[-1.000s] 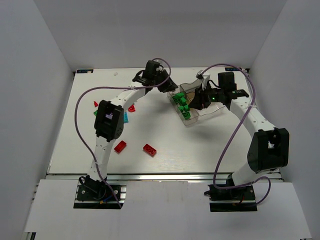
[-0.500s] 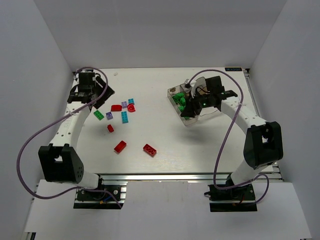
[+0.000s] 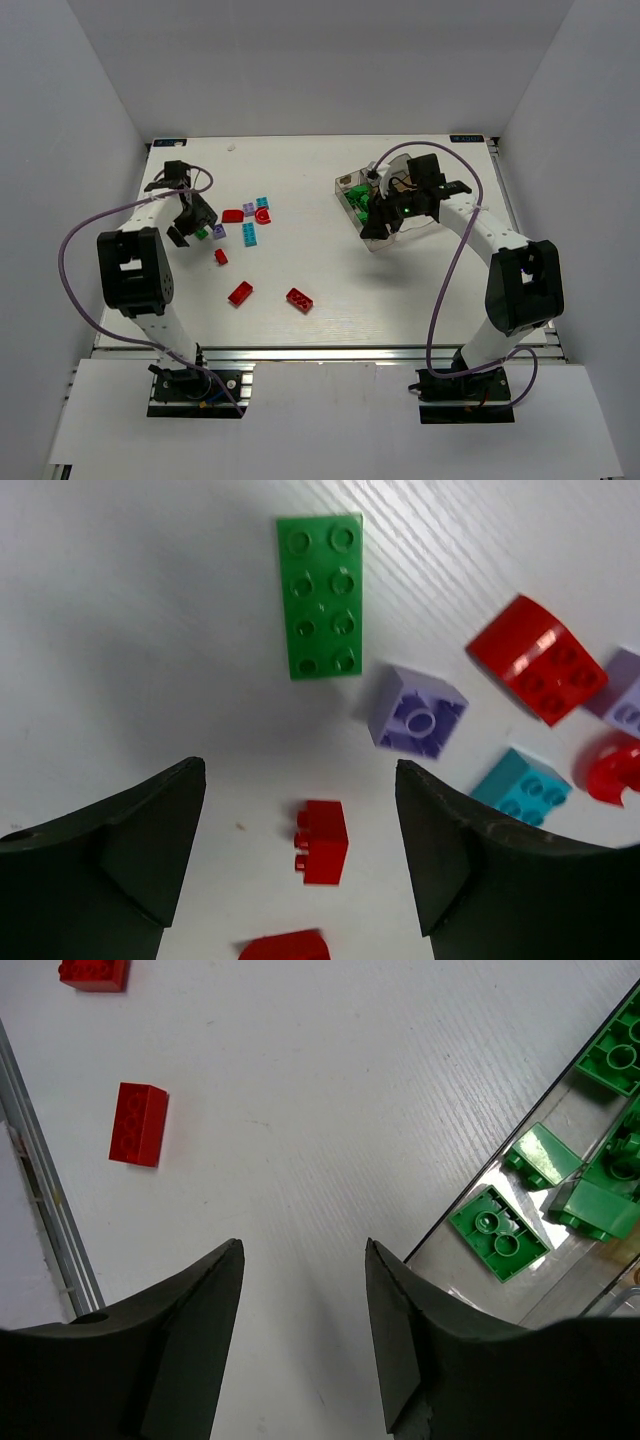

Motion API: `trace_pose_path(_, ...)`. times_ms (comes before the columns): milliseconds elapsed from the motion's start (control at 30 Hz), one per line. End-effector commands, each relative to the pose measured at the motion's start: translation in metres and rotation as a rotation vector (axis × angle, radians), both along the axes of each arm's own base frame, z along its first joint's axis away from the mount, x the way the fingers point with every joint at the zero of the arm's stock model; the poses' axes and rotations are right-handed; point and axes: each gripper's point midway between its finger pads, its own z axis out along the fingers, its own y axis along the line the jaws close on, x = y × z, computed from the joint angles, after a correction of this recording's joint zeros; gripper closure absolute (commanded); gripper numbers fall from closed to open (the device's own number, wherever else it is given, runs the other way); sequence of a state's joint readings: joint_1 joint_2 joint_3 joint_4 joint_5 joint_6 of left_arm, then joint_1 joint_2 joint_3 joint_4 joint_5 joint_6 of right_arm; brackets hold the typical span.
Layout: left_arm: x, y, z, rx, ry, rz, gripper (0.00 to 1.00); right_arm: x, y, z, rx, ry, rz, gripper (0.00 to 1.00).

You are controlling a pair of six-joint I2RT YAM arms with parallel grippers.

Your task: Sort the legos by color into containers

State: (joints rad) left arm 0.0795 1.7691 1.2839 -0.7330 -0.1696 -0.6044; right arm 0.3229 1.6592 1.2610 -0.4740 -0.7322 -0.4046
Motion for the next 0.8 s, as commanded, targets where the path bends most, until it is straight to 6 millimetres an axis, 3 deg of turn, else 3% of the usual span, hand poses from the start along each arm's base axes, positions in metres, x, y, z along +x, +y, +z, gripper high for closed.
trace_pose_path(0, 0.024, 0.015, 0.02, 0.049, -0.055, -0.023, 0.14, 0.002, 0.0, 0.009, -0.004, -0.032, 0.005, 0.42)
trace_pose_path(233, 0.042, 0.029, -0.008, 0.041, 0.009, -0.017, 0.14, 0.005, -0.002, 0.012, -0.015, -0.04, -0.008, 0.41)
trace_pose_path(467, 0.048, 0.031, -0.027, 0.02, 0.05, -0.019, 0.24, 0.01, -0.005, 0.013, -0.033, -0.051, -0.02, 0.41)
trace_pose_path(700, 0.041, 0.032, -0.04, 0.005, 0.08, -0.011, 0.48, 0.014, -0.005, 0.015, -0.031, -0.054, -0.03, 0.41)
trace_pose_path(767, 0.037, 0.031, -0.043, -0.002, 0.089, -0.013, 0.6, 0.013, -0.005, 0.016, -0.033, -0.054, -0.031, 0.41)
